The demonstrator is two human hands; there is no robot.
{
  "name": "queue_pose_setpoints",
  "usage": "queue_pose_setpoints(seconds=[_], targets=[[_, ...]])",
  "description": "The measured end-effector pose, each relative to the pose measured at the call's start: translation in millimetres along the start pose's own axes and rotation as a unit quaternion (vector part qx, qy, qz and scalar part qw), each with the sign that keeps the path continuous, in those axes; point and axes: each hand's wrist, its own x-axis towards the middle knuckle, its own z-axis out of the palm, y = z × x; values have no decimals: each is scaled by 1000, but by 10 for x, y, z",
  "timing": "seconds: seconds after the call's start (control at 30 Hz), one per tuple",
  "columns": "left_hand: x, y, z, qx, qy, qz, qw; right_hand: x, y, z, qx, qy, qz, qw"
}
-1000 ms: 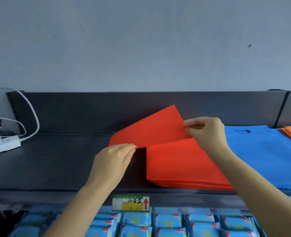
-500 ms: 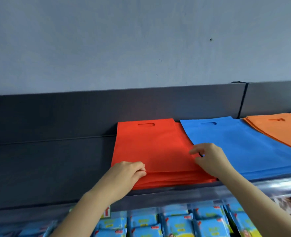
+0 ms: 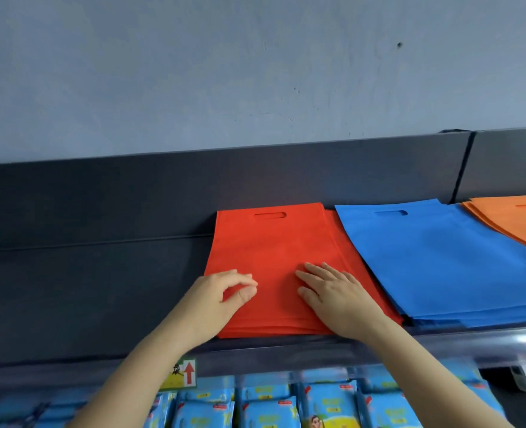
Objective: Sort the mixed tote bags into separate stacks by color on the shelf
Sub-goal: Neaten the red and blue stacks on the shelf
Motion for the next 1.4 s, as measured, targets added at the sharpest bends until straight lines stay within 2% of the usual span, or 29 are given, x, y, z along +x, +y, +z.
queue_pose_setpoints(seconds=[0.07, 0.1, 0.2, 0.3, 0.4, 0.5, 0.57, 0.77, 1.07, 1.13, 1.23, 1.33, 1.4], targets=[[59, -36, -58, 14, 88, -53, 995, 13, 11, 7, 1, 2, -3, 1000], [90, -45, -95, 16, 98, -97, 990, 16, 15, 13, 3, 4, -4, 1000], [187, -60, -128, -73, 17, -234, 969, 21, 30, 27, 7, 12, -4, 1000], [303, -20, -114, -208, 17, -299, 931, 26, 32, 35, 13, 21, -5, 1000], [430, -31, -167, -203, 10, -355, 912, 24, 37, 37, 20, 22, -4, 1000], [502, -24, -245, -190, -47, -388, 901, 32, 50, 34, 32, 23, -4, 999], [512, 36, -266, -180, -77, -393, 898, 40, 57, 31, 42, 23, -3, 999], [643, 195, -236, -158, -94, -380, 907, 33, 71, 26, 54, 35, 1, 998], [595, 109, -252, -232, -124, -387, 884, 29, 72, 21, 77, 51, 3, 996], [588, 75, -241, -245, -110, -380, 885, 20, 80, 6, 93, 47, 0, 995], [580, 80, -245, -242, -60, -335, 909, 9, 89, -75, 147, 48, 0, 988], [544, 70, -347, -233, -20, -293, 927, 33, 64, -213, 261, 34, 40, 964], [493, 2, -478, -226, -4, -281, 933, 96, 71, -227, 246, 10, 78, 966]])
